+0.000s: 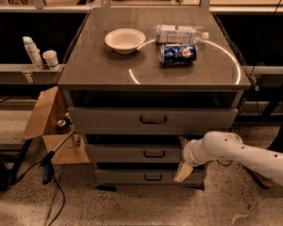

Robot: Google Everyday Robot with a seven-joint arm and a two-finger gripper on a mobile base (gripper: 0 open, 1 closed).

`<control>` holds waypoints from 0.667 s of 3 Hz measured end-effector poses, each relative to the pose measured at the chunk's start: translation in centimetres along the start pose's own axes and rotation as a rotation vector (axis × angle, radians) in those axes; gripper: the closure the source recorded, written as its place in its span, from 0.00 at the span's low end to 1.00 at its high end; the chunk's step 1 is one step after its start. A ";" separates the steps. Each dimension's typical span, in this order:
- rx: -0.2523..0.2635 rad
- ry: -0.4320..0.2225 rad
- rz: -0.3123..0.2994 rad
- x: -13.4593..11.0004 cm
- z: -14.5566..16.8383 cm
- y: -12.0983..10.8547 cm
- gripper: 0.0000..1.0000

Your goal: Open middle drawer

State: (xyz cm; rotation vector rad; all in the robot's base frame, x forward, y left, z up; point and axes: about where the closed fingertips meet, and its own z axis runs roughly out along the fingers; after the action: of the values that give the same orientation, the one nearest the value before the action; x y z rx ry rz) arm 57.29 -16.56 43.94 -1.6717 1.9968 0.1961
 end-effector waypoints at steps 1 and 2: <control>-0.020 0.016 0.020 0.7 1.2 0.1 0.00; -0.036 0.029 0.034 1.3 2.1 0.1 0.00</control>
Offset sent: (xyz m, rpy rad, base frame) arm 0.0079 -0.0062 -0.0326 -0.0229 0.0708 -0.0309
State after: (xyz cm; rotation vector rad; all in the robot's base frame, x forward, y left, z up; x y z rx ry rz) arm 57.69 -16.76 41.50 -1.6727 2.0559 0.2228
